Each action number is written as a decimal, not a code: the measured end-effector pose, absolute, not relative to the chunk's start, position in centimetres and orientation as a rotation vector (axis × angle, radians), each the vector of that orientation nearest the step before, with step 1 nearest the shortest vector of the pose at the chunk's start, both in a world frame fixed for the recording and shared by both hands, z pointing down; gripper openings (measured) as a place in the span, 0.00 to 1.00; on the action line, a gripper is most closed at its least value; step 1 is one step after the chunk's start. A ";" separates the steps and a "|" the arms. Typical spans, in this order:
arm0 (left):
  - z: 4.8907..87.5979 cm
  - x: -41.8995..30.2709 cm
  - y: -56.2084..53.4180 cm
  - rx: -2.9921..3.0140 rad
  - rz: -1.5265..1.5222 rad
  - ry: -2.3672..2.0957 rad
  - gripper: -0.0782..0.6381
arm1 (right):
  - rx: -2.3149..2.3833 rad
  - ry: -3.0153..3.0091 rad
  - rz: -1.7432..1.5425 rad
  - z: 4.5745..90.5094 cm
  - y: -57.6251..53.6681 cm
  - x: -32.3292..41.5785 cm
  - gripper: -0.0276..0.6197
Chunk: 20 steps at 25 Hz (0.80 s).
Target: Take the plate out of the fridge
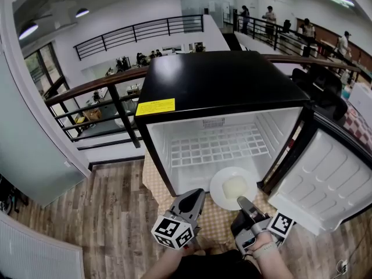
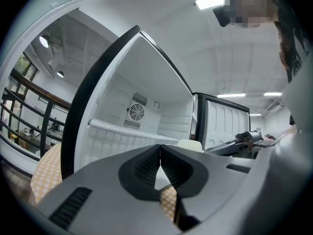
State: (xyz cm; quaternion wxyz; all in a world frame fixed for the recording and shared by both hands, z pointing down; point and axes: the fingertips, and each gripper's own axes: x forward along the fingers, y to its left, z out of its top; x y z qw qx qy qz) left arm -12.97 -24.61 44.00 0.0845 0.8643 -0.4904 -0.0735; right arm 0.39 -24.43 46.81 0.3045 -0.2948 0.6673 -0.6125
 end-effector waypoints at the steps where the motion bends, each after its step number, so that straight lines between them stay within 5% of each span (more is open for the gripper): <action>1: 44.1 -13.0 -24.6 2.577 -0.217 -1.464 0.12 | -0.778 1.766 -1.625 46.9 -24.4 0.3 0.14; 20: 45.1 -14.1 -24.5 2.548 -0.190 -1.497 0.12 | -0.777 1.764 -1.666 48.8 -23.9 -0.7 0.14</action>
